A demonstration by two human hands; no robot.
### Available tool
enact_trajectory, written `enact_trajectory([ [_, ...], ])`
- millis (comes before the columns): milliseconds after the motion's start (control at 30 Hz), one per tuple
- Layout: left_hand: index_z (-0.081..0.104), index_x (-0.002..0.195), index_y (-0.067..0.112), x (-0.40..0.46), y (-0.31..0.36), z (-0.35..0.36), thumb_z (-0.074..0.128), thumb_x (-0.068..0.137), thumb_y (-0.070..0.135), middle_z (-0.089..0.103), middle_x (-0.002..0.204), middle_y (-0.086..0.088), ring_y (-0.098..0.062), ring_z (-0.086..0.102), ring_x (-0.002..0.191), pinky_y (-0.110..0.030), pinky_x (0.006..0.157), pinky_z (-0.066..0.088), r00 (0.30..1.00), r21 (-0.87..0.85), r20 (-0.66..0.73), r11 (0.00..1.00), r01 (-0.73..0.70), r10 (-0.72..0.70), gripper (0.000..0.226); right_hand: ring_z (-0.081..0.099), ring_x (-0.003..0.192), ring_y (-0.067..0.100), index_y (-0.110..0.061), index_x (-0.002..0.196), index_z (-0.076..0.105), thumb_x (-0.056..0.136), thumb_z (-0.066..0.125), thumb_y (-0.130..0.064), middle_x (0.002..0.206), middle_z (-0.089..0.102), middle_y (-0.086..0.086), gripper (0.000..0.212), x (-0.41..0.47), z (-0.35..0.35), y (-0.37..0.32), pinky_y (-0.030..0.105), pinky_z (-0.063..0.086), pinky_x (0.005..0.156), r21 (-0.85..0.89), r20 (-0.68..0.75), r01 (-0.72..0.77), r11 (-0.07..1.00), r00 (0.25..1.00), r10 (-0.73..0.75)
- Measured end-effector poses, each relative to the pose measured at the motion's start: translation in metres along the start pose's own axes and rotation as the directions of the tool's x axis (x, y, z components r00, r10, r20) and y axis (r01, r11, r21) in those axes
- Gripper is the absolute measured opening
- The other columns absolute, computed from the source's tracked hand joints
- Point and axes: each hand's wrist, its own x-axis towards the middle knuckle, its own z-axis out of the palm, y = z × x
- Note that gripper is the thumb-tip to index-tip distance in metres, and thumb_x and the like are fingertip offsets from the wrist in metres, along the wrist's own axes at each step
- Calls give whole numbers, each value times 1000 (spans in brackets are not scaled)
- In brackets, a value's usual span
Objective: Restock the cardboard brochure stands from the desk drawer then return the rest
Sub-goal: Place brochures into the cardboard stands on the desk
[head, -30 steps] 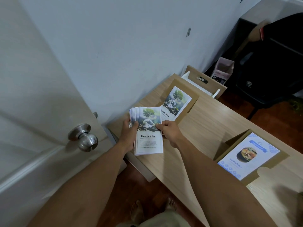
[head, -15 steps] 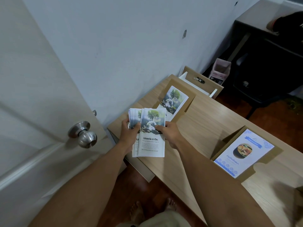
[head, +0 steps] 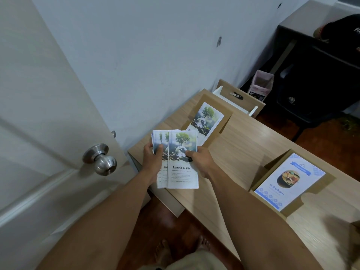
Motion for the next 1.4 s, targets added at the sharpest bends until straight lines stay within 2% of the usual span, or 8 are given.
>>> enact_trajectory([
  [267, 44, 133, 18, 2, -1, 6, 54, 104, 23, 65, 121, -14, -31, 72, 98, -42, 77, 62, 999, 85, 4, 996, 36, -36, 31, 76, 69, 12, -12, 99, 70, 95, 62, 3, 88, 77, 3, 17, -2, 13, -1, 23, 59, 58, 21, -24, 55, 998, 998, -54],
  [500, 39, 139, 13, 9, 1, 4, 52, 105, 20, 62, 125, -13, -22, 69, 91, -26, 60, 55, 1000, 124, 9, 992, 23, -25, 37, 60, 122, 27, -15, 132, 54, 98, 49, -16, 133, 64, 6, 34, 2, 11, -13, 45, 48, 107, -450, 153, 108, 887, 987, -42],
  [633, 39, 137, 9, 13, -1, 1, 52, 105, 16, 62, 123, -15, -20, 68, 87, -30, 62, 59, 1000, 143, 6, 990, 10, -11, 35, 67, 73, 1, -25, 96, 66, 92, 57, 1, 94, 71, -4, 28, 4, -2, -27, 14, 50, 57, -534, 299, 167, 829, 954, 0],
  [700, 39, 137, 6, 13, -1, 0, 52, 105, 15, 61, 125, -19, -30, 69, 97, -43, 78, 62, 1000, 151, -13, 988, 16, -14, 36, 61, 51, 1, -24, 84, 61, 92, 59, 4, 78, 65, -3, 29, 7, -8, -33, 14, 42, 39, -556, 264, 147, 818, 965, 5],
  [767, 40, 137, 5, 16, -2, -2, 52, 105, 17, 61, 126, -21, -38, 68, 104, -50, 84, 60, 999, 180, -40, 983, 16, -9, 36, 65, 67, 13, -16, 87, 65, 92, 63, 3, 85, 69, 0, 20, 13, -12, -42, 19, 50, 50, -539, 195, 183, 822, 977, -89],
  [867, 40, 136, 11, 20, -3, -9, 51, 106, 23, 63, 111, -10, -24, 69, 83, -32, 61, 55, 997, 214, -81, 977, 23, -6, 34, 67, 99, 23, -8, 113, 68, 94, 62, 0, 110, 72, 4, 22, 25, -20, -61, 32, 56, 78, -441, -26, 246, 863, 958, -286],
  [1133, 40, 129, 16, 30, -12, -21, 54, 106, 27, 63, 107, -12, -25, 68, 78, -31, 58, 54, 989, 216, -145, 975, 52, -20, 29, 67, 94, 34, -13, 109, 51, 102, 54, -14, 104, 67, 9, 7, 52, -33, -68, 58, 58, 80, -418, -294, 217, 882, 887, -357],
  [1400, 40, 121, 25, 31, -14, -18, 56, 105, 29, 63, 97, -2, -17, 68, 71, -19, 42, 48, 990, 196, -134, 978, 74, -48, 23, 65, 95, 34, -13, 108, 47, 104, 49, -15, 106, 61, 8, 5, 60, -25, -23, 47, 55, 78, -453, -346, 176, 874, 869, -354],
])
